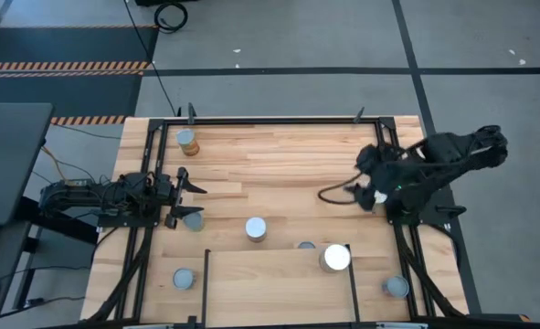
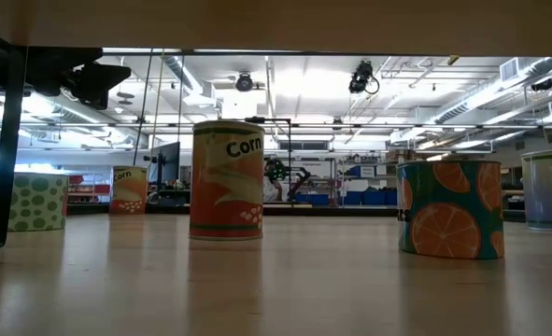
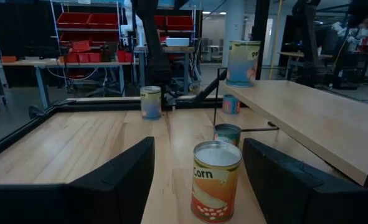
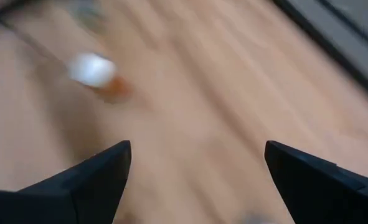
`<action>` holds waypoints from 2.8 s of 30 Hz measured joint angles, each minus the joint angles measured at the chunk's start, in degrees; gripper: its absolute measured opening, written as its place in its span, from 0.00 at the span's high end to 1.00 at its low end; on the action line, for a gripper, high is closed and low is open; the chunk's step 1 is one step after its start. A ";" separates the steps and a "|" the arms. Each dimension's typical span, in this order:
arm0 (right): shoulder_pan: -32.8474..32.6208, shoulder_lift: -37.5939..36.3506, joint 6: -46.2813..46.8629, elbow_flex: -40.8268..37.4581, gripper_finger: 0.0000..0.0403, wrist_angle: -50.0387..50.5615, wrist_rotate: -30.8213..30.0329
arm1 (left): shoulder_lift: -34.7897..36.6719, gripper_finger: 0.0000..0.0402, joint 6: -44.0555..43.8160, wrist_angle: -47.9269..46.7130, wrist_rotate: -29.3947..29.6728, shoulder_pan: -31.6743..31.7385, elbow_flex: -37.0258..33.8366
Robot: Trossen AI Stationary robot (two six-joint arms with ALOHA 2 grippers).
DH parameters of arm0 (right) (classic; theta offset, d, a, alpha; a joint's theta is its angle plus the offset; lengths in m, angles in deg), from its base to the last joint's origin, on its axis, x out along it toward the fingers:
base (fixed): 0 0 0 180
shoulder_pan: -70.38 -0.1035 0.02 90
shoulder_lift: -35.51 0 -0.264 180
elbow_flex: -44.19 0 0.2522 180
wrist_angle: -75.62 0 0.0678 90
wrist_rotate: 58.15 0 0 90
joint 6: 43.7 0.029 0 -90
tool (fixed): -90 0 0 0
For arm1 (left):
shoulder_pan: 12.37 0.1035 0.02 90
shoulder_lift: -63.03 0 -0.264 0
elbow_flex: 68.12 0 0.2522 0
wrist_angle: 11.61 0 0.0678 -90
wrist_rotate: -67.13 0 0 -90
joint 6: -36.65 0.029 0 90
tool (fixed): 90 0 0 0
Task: Pick and place cans onto a shelf
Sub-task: Put the canned peaches on the shelf
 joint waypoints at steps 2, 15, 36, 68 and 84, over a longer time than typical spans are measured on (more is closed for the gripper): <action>2.94 -0.08 -2.04 -0.01 0.06 6.95 1.39 | 0.00 0.38 -0.01 -0.01 -0.01 0.00 0.00; 21.05 -2.10 -1.12 -15.71 0.03 7.17 15.31 | 0.02 0.38 -0.02 -0.30 0.00 0.00 0.00; 29.02 -2.15 -8.66 -30.73 0.01 2.01 24.73 | 0.02 0.38 0.00 -0.39 -0.02 0.01 0.00; 33.30 11.28 -19.97 -38.69 0.05 -3.85 27.49 | 0.02 0.38 0.01 -0.41 0.01 0.00 0.00; 32.13 16.20 -27.28 -28.50 0.21 1.75 29.33 | 0.02 0.38 0.00 -0.37 0.01 0.00 0.00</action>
